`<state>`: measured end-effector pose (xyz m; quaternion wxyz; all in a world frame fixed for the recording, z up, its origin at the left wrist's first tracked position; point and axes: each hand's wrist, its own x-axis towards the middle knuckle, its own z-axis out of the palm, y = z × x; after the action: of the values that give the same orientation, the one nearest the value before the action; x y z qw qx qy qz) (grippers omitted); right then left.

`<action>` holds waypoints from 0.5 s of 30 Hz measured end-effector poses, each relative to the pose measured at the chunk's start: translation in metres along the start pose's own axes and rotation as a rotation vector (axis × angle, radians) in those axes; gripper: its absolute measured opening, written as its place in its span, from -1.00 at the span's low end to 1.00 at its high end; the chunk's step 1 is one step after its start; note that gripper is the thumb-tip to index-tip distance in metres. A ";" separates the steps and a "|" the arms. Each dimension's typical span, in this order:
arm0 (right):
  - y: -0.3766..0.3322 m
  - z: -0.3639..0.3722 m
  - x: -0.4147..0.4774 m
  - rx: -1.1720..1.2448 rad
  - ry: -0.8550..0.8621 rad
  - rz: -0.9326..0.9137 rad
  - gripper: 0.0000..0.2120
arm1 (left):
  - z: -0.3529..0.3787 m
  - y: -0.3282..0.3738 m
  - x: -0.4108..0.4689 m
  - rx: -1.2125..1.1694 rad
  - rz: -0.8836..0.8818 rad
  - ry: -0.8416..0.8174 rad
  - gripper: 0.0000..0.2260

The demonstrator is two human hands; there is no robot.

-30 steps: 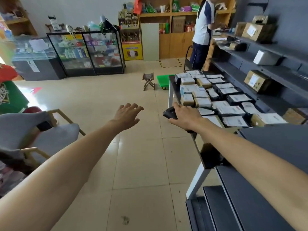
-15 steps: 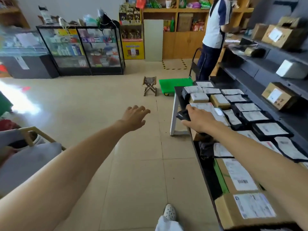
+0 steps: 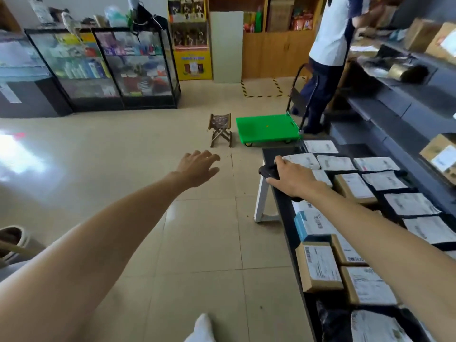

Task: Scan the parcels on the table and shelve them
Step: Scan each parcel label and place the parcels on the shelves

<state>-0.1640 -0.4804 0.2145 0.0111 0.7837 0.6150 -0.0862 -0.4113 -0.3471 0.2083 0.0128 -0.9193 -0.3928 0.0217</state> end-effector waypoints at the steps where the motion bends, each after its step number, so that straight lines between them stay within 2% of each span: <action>1: 0.004 0.005 0.016 -0.005 -0.016 0.011 -0.47 | 0.006 -0.006 0.022 0.007 0.024 -0.016 -0.58; 9: 0.065 0.005 0.128 0.076 -0.025 0.289 -0.43 | 0.022 -0.031 0.206 0.045 0.244 -0.100 -0.52; 15: 0.107 0.028 0.151 0.083 -0.051 0.440 -0.44 | 0.055 0.016 0.302 0.083 0.432 -0.187 -0.45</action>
<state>-0.0296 -0.3643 0.1550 0.0130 0.8964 0.4245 -0.1266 -0.1941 -0.1395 0.1442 0.0095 -0.9746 -0.1855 0.1250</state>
